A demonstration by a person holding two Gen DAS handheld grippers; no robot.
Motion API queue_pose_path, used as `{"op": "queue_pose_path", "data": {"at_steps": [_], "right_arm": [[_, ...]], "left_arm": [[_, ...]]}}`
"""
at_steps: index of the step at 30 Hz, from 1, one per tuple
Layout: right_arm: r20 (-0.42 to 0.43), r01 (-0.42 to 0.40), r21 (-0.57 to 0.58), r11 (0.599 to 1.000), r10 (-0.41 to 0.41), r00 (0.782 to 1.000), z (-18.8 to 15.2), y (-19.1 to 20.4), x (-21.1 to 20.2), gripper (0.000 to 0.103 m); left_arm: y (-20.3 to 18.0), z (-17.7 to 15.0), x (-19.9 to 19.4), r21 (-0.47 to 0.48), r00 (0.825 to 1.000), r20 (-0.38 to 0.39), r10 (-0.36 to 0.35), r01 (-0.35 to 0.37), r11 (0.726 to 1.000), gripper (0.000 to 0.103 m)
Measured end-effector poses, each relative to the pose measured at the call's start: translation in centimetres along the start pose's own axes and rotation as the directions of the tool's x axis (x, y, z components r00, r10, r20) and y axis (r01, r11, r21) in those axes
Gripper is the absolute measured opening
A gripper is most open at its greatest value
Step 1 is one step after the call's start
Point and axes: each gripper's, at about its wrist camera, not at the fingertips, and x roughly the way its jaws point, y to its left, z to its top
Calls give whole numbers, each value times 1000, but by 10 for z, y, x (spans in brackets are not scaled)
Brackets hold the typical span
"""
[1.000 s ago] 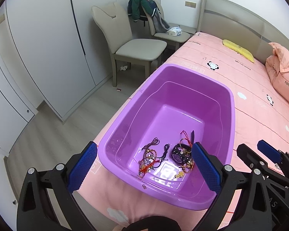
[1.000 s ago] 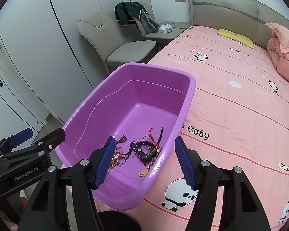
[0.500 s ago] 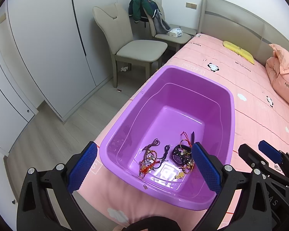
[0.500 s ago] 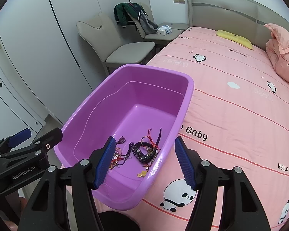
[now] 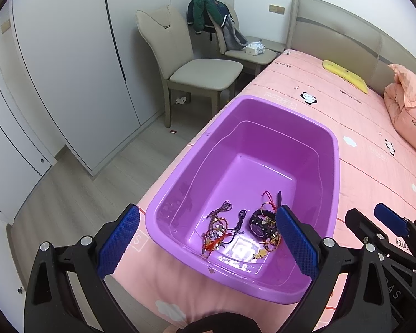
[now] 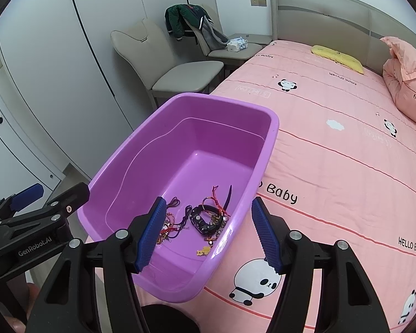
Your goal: Organize jewelry
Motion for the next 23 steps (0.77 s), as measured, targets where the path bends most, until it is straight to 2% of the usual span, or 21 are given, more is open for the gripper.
{"op": "queue_pose_path", "data": {"at_steps": [9,23], "right_arm": [[-7,-4,-2,1000,4,1000,-1,2,2,61],[-7,-9,7,1000,9,1000,-3,1,4,61]], "left_arm": [[3,-2,2,-8,999,-1,-39,39,999,97],[7,-1,7,-27,999,-37,0,-1,1000,97]]}}
